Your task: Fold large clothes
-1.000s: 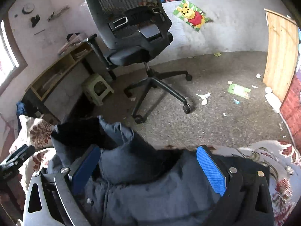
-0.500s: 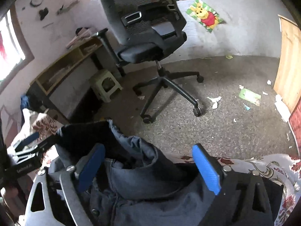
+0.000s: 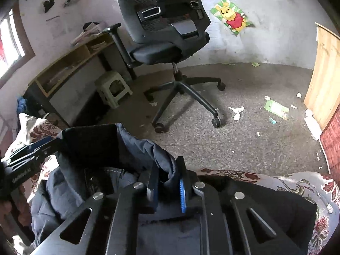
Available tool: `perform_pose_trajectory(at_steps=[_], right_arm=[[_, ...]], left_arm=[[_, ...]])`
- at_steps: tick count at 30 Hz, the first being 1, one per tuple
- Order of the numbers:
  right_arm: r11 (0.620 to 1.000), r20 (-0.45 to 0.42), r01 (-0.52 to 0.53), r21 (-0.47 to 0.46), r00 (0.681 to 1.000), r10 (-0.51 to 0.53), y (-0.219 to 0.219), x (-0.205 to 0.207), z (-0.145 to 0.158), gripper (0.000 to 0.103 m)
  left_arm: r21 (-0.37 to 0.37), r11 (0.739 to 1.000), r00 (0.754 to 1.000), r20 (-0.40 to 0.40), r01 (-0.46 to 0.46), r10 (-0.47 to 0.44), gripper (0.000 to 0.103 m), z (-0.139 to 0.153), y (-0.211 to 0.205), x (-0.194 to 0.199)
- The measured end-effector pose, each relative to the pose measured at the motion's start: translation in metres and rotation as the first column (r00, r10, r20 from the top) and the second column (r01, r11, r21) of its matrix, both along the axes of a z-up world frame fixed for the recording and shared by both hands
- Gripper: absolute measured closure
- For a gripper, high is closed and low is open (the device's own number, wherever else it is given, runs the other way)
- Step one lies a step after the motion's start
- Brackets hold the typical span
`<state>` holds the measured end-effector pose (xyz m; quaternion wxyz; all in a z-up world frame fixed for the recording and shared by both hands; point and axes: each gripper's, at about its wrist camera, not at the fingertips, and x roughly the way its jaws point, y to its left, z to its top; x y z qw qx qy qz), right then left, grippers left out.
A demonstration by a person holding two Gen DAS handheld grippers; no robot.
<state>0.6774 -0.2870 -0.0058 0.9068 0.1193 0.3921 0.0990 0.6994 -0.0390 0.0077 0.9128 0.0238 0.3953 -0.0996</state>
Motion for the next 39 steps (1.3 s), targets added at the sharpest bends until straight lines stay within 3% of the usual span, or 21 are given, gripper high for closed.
perform_pose_trajectory(at_steps=[3, 5, 6, 7, 15, 18, 23, 39], right_arm=[[1.000, 0.011, -0.007, -0.004, 1.000, 0.007, 0.000, -0.006, 0.004, 0.091], [1.000, 0.019, -0.013, -0.001, 1.000, 0.013, 0.001, -0.011, 0.007, 0.091], [1.000, 0.022, -0.015, -0.001, 1.000, 0.015, 0.001, -0.014, 0.008, 0.092], [1.000, 0.026, -0.016, 0.002, 1.000, 0.016, 0.000, -0.017, 0.010, 0.092], [0.997, 0.046, -0.012, 0.077, 0.999, 0.009, -0.013, -0.061, 0.019, 0.095], [0.997, 0.059, -0.020, 0.080, 0.998, 0.016, -0.015, -0.084, 0.022, 0.096], [0.999, 0.068, -0.012, 0.053, 0.998, 0.009, -0.014, -0.113, 0.020, 0.096], [0.996, 0.023, -0.023, -0.087, 0.999, 0.025, 0.012, -0.126, -0.005, 0.096]], left_arm=[[-0.025, 1.000, 1.000, 0.003, 0.013, -0.013, 0.066, 0.007, -0.001, 0.000], [-0.026, 1.000, 1.000, 0.003, 0.018, -0.018, 0.080, 0.009, -0.002, -0.002], [-0.035, 0.999, 0.999, 0.000, 0.032, -0.032, 0.095, 0.011, -0.002, -0.004], [-0.031, 0.999, 0.999, -0.002, 0.033, -0.033, 0.097, 0.012, -0.001, -0.007], [0.053, 0.995, 0.993, 0.074, 0.089, -0.093, 0.100, 0.026, 0.005, -0.060], [0.123, 0.980, 0.980, 0.102, 0.156, -0.169, 0.100, 0.027, 0.004, -0.095], [0.190, 0.954, 0.965, 0.077, 0.233, -0.251, 0.101, 0.015, 0.005, -0.136], [0.208, 0.948, 0.970, -0.013, 0.241, -0.243, 0.101, -0.038, 0.012, -0.145]])
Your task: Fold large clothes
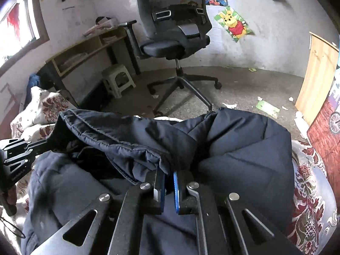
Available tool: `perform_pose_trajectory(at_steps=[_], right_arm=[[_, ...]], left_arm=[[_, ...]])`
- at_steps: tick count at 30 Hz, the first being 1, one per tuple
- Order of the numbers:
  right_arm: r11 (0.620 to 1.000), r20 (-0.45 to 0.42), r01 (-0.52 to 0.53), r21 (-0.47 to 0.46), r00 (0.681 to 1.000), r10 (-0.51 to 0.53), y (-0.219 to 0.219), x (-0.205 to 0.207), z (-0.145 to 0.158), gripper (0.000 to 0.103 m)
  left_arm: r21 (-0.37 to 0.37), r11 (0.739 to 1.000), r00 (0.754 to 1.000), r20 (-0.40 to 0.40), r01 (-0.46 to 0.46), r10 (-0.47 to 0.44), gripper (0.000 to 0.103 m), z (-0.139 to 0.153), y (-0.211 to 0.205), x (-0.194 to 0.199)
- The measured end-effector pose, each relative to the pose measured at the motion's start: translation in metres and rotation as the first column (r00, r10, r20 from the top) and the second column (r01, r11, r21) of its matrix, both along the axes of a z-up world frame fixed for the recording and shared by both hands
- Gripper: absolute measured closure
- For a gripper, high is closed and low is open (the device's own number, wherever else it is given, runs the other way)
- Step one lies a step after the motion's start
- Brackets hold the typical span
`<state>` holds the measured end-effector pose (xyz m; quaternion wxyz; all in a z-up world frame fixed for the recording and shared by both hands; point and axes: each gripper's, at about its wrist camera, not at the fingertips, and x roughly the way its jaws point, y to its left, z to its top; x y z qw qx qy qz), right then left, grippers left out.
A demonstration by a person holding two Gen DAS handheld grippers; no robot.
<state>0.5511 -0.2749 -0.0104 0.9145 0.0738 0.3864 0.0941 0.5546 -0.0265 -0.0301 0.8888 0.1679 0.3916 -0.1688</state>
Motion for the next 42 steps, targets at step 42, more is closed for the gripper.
perform_pose_trajectory(at_steps=[42], right_arm=[[0.995, -0.143, -0.073, 0.073, 0.986, 0.083, 0.007, 0.037, -0.008, 0.086]], left_arm=[[-0.329, 0.944, 1.000, 0.019, 0.001, 0.005, 0.101, 0.063, 0.026, 0.009]])
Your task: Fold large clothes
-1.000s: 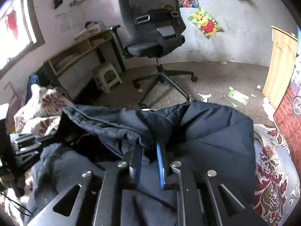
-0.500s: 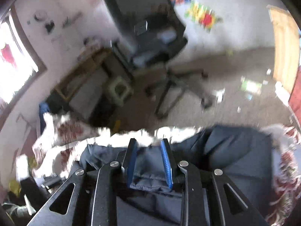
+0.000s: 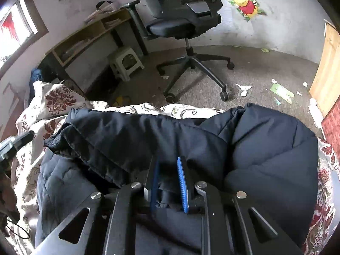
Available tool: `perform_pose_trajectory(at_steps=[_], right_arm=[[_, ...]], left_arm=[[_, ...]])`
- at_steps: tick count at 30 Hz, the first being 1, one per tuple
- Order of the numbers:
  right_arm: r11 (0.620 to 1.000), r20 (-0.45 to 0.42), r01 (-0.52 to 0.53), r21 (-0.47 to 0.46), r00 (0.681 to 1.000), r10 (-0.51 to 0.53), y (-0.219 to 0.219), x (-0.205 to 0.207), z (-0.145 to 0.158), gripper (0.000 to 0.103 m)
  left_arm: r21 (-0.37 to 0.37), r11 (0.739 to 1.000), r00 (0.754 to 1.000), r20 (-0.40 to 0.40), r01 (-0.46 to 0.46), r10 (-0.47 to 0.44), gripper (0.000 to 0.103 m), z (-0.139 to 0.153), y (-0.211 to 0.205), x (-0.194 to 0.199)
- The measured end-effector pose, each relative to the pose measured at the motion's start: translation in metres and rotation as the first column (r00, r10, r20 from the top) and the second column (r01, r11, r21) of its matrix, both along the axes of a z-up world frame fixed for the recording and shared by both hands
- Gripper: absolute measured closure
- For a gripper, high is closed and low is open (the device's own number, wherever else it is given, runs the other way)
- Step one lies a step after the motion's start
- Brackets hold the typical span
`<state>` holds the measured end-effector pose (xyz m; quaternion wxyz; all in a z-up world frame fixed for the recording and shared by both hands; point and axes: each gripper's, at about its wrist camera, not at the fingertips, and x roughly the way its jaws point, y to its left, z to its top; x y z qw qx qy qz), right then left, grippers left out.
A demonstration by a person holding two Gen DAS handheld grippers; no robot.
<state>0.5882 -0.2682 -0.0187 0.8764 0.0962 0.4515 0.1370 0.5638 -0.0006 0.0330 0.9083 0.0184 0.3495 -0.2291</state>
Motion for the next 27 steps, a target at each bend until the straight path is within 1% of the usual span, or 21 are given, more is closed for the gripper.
perform_pose_trajectory(at_steps=[2, 4, 6, 7, 8, 9, 10, 12, 13, 17, 20, 22, 24, 25, 26, 27], right_arm=[[1.000, 0.001, -0.004, 0.002, 1.000, 0.004, 0.000, 0.000, -0.001, 0.086], [1.000, -0.003, -0.011, -0.001, 1.000, 0.011, -0.001, 0.000, -0.002, 0.086], [1.000, -0.010, -0.024, -0.011, 1.000, 0.024, 0.000, 0.001, -0.002, 0.086], [0.999, -0.017, -0.033, -0.021, 0.999, 0.033, 0.000, 0.000, -0.003, 0.087], [0.998, -0.030, -0.045, -0.038, 0.999, 0.044, 0.001, 0.000, -0.004, 0.087], [0.997, -0.047, -0.060, -0.055, 0.997, 0.057, 0.002, 0.001, -0.007, 0.088], [0.994, -0.070, -0.079, -0.070, 0.995, 0.074, 0.004, 0.003, -0.010, 0.088], [0.989, -0.104, -0.114, -0.097, 0.989, 0.104, 0.008, 0.007, -0.017, 0.088], [0.986, -0.113, -0.127, -0.110, 0.987, 0.115, 0.010, 0.010, -0.021, 0.088], [0.979, -0.130, -0.144, -0.142, 0.984, 0.126, 0.015, 0.023, -0.037, 0.088], [0.979, -0.132, -0.147, -0.142, 0.983, 0.128, 0.015, 0.035, -0.048, 0.088], [0.983, -0.122, -0.135, -0.128, 0.985, 0.120, 0.013, 0.034, -0.050, 0.088], [0.985, -0.091, -0.125, -0.117, 0.989, 0.115, 0.010, 0.026, -0.045, 0.089], [0.990, -0.080, -0.100, -0.095, 0.992, 0.093, 0.007, 0.021, -0.038, 0.089], [0.995, -0.070, -0.074, -0.064, 0.995, 0.070, 0.003, 0.015, -0.031, 0.089], [0.998, -0.039, -0.064, -0.011, 0.997, 0.063, 0.000, 0.008, -0.019, 0.088]], left_arm=[[-0.027, 0.999, 0.999, -0.022, 0.030, -0.030, 0.101, 0.006, -0.013, 0.012], [-0.042, 0.996, 0.994, -0.077, 0.078, -0.081, 0.101, 0.002, -0.027, 0.025], [-0.036, 0.988, 0.969, -0.195, 0.149, -0.153, 0.101, -0.014, -0.044, 0.042], [-0.007, 0.987, 0.957, -0.242, 0.163, -0.160, 0.101, -0.023, -0.050, 0.048], [0.029, 0.981, 0.936, -0.306, 0.192, -0.174, 0.101, -0.036, -0.056, 0.055], [0.061, 0.977, 0.927, -0.332, 0.206, -0.175, 0.101, -0.046, -0.059, 0.057], [0.118, 0.968, 0.920, -0.355, 0.221, -0.167, 0.101, -0.058, -0.063, 0.060], [0.185, 0.957, 0.911, -0.389, 0.224, -0.138, 0.102, -0.076, -0.065, 0.061], [0.191, 0.957, 0.909, -0.397, 0.217, -0.127, 0.102, -0.082, -0.064, 0.062], [0.179, 0.967, 0.901, -0.425, 0.182, -0.091, 0.102, -0.102, -0.062, 0.071], [0.195, 0.966, 0.910, -0.408, 0.170, -0.078, 0.102, -0.111, -0.066, 0.074], [0.200, 0.966, 0.918, -0.389, 0.162, -0.074, 0.102, -0.111, -0.067, 0.071], [0.181, 0.970, 0.929, -0.360, 0.163, -0.089, 0.102, -0.104, -0.062, 0.065], [0.168, 0.971, 0.935, -0.338, 0.168, -0.103, 0.102, -0.100, -0.058, 0.060], [0.161, 0.972, 0.942, -0.316, 0.173, -0.115, 0.102, -0.096, -0.053, 0.057], [0.158, 0.972, 0.946, -0.301, 0.174, -0.121, 0.102, -0.093, -0.050, 0.055]])
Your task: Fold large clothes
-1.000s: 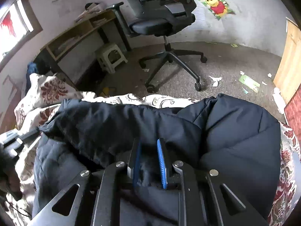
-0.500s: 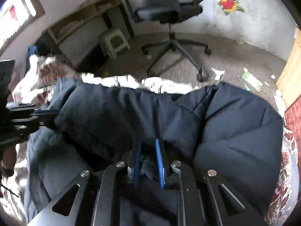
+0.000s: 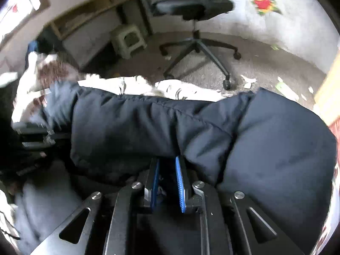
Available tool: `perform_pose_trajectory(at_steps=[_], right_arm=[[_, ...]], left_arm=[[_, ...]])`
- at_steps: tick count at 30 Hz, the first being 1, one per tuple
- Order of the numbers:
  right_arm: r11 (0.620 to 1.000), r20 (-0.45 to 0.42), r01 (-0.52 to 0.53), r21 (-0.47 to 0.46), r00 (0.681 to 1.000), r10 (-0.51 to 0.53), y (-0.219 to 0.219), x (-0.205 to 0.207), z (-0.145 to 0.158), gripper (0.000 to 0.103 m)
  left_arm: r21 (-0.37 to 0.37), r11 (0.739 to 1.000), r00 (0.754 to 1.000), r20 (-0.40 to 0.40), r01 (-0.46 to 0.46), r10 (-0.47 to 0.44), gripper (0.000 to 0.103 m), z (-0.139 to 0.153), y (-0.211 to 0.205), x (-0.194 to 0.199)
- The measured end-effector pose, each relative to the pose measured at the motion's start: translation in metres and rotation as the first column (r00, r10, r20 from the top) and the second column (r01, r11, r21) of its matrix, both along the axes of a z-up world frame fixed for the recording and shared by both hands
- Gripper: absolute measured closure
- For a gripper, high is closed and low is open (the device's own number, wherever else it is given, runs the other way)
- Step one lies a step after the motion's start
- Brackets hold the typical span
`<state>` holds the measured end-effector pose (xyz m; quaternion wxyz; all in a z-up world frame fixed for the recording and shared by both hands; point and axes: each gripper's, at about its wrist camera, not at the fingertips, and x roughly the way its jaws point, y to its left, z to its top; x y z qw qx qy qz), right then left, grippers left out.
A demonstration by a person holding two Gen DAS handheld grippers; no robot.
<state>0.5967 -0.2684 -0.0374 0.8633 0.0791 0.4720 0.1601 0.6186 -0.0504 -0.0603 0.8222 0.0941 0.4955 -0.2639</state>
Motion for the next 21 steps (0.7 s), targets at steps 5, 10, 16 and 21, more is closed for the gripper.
perform_pose_trajectory(at_steps=[5, 10, 16, 21], right_arm=[[0.992, 0.082, -0.098, 0.075, 0.992, 0.091, 0.033, 0.005, 0.040, 0.088], [0.989, -0.066, -0.143, -0.041, 0.988, 0.141, 0.066, 0.025, 0.003, 0.087], [0.981, -0.050, -0.139, -0.134, 0.990, 0.134, 0.080, 0.022, -0.032, 0.089], [0.991, 0.029, -0.071, -0.115, 0.997, 0.075, 0.055, -0.008, 0.000, 0.090]], left_arm=[[-0.010, 1.000, 0.999, -0.030, -0.024, 0.024, 0.102, 0.001, 0.006, 0.004], [-0.011, 0.999, 0.998, -0.054, -0.041, 0.040, 0.102, 0.000, 0.007, 0.006], [-0.045, 0.995, 0.992, -0.093, -0.092, 0.087, 0.102, -0.016, 0.009, 0.008], [-0.136, 0.986, 0.995, -0.017, -0.098, 0.097, 0.102, 0.012, 0.028, -0.008]])
